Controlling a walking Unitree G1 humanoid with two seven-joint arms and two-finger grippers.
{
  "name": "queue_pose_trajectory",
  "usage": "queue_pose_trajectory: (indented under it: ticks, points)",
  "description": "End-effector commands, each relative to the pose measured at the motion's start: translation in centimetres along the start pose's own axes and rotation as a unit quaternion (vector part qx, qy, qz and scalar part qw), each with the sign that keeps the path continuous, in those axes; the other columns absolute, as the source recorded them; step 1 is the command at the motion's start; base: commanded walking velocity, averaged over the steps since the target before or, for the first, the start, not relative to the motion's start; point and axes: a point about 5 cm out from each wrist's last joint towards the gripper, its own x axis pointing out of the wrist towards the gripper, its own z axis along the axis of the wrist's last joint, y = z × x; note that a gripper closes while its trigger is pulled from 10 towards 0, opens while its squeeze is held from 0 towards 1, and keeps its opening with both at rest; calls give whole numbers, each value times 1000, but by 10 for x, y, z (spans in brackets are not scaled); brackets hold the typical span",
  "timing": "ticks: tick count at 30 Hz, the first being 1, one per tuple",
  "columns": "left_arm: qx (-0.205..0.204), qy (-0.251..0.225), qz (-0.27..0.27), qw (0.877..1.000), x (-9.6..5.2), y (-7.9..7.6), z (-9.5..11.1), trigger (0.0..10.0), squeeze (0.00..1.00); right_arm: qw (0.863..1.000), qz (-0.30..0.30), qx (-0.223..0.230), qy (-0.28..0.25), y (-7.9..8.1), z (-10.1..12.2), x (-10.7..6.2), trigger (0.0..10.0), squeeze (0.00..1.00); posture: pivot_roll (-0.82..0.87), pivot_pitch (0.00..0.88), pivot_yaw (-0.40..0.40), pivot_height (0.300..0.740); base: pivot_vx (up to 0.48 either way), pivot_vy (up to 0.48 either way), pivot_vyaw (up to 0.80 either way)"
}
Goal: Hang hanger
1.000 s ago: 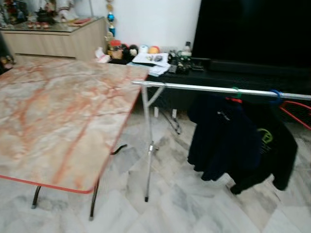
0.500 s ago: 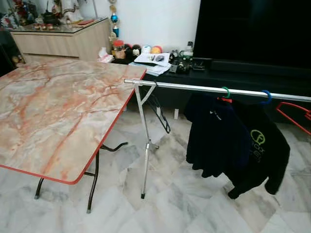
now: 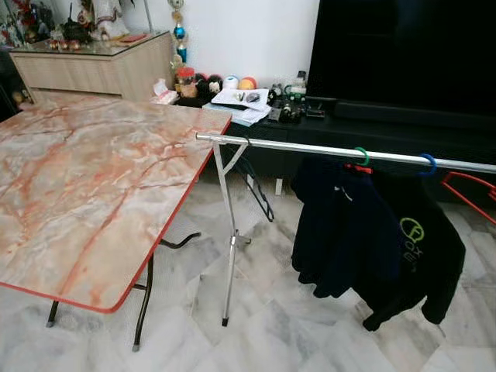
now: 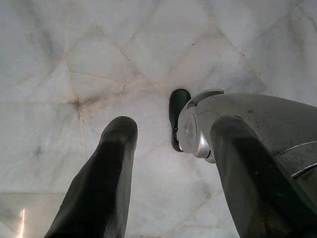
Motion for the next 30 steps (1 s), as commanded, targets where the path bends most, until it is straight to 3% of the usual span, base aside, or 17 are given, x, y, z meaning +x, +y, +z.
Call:
queue_pose_trajectory:
  ticks: [1, 17, 30]
  points:
    - [-1, 7, 1, 1000, 0, 2, -2, 10000, 0, 1000, 1, 1, -2, 1, 1, 0, 10000, 0, 162, 0, 5, 740, 330, 0, 0]
    - [-1, 5, 2, 1000, 0, 3, 2, 10000, 0, 1000, 5, 2, -6, 3, 4, 2, 10000, 0, 159, 0, 4, 740, 340, 0, 0]
    - [0, 4, 7, 1000, 1, 4, 5, 10000, 0, 1000, 13, 1, -10, 6, 9, 3, 10000, 0, 178, 0, -3, 740, 0, 0, 0]
